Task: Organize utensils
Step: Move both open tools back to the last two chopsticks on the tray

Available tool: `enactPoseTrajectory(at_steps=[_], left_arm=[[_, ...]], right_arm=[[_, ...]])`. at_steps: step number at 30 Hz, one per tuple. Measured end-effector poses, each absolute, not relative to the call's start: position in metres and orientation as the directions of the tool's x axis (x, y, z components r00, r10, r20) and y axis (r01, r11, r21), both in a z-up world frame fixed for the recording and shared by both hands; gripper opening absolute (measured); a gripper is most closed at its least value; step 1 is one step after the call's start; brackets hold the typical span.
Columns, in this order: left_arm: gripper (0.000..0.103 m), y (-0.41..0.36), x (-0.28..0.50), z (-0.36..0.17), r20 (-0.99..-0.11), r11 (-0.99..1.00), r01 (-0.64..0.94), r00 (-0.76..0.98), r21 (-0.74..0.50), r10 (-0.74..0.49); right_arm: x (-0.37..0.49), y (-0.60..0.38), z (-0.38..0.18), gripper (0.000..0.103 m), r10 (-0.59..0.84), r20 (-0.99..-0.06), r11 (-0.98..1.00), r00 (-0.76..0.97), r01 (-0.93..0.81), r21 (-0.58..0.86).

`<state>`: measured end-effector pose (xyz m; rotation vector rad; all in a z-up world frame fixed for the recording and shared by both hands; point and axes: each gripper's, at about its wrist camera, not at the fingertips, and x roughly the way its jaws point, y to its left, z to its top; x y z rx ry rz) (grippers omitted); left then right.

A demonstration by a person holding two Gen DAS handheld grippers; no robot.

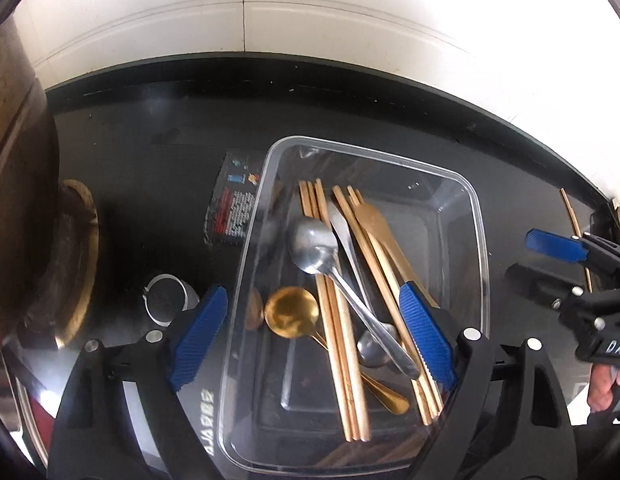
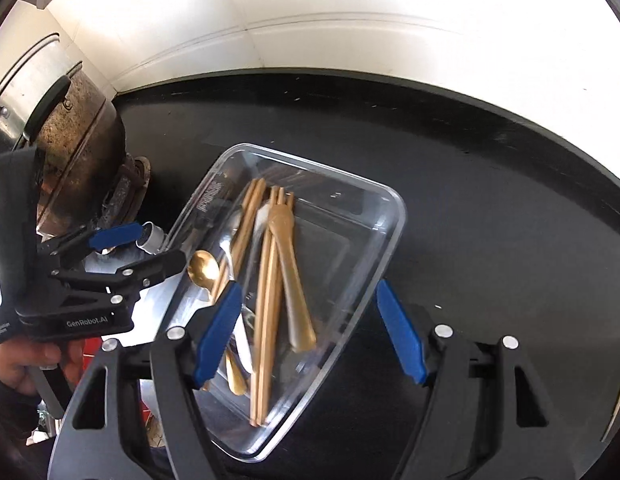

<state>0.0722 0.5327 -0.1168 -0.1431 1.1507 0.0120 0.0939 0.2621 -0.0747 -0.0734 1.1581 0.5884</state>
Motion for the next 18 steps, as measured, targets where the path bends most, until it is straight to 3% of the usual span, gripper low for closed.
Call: enactPoseTrajectory(at_steps=[10,18], left_arm=[[0.085,0.463,0.061,-0.104,-0.899,0.996,-0.040,0.434,-0.078,-0.053],[0.085,0.360,0.059,-0.099,-0.904,0.996,0.054,0.418,-0.073,-0.089]], right_arm=[[0.079,0.195,-0.067,0.068,0.388,-0.864,0.870,0.320,-0.438,0.228],[0.064,0.093,-0.060,0.068,0.356,-0.856,0.907,0.376,-0.361,0.219]])
